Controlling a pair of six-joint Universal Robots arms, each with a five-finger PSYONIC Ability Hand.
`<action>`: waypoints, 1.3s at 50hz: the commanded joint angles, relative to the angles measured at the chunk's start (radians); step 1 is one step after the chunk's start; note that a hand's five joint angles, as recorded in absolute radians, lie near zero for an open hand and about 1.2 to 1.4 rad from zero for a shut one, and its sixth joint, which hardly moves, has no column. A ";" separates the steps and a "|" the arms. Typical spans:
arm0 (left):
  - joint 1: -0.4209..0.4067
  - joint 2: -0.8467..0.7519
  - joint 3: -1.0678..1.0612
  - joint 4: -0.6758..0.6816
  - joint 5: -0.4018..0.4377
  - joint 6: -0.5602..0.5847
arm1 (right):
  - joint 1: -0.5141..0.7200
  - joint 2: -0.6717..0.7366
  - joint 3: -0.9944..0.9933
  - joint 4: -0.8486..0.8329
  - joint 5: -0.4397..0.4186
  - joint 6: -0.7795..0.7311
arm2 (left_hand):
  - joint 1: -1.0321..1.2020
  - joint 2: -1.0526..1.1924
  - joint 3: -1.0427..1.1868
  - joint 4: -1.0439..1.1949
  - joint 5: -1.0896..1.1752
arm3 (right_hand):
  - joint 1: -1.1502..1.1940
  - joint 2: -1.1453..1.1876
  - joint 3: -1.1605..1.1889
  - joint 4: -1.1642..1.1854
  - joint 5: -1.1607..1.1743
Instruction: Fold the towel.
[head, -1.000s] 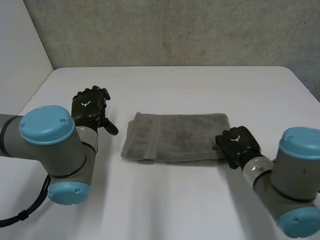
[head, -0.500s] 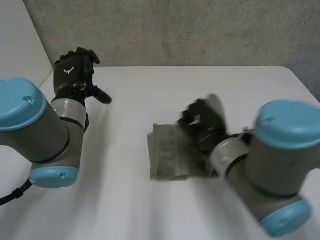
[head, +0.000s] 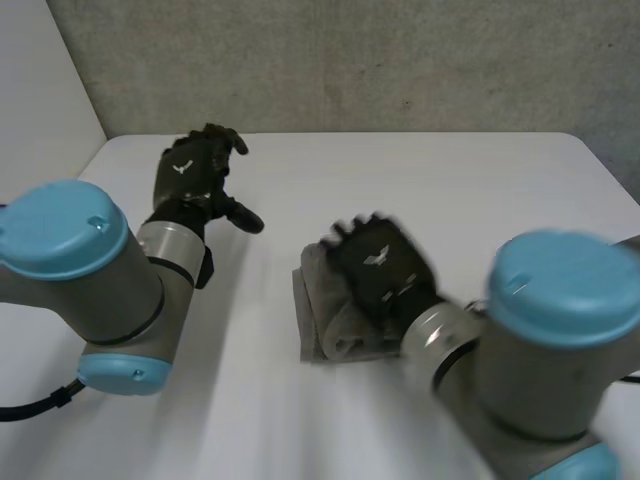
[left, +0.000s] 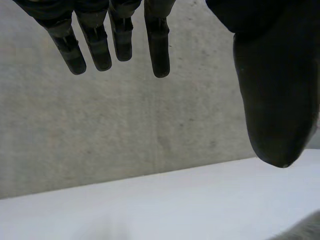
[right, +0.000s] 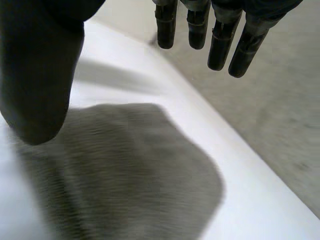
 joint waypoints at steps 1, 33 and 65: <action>-0.034 -0.032 0.000 -0.030 0.069 -0.087 | -0.186 -0.058 0.004 0.027 -0.101 0.080 | -0.039 -0.031 -0.037 -0.035 -0.007 | -0.062 -0.075 -0.072 -0.080 -0.057; -0.116 -0.253 0.029 -0.071 0.135 -0.051 | -0.308 0.232 -0.045 0.036 -0.222 0.204 | -0.054 -0.046 -0.052 -0.050 -0.022 | -0.062 -0.075 -0.072 -0.080 -0.057; 0.039 0.216 0.247 -0.609 0.086 -0.048 | -0.377 -0.248 -0.248 0.345 -0.026 0.335 | -0.083 -0.075 -0.081 -0.079 -0.051 | -0.062 -0.075 -0.072 -0.080 -0.057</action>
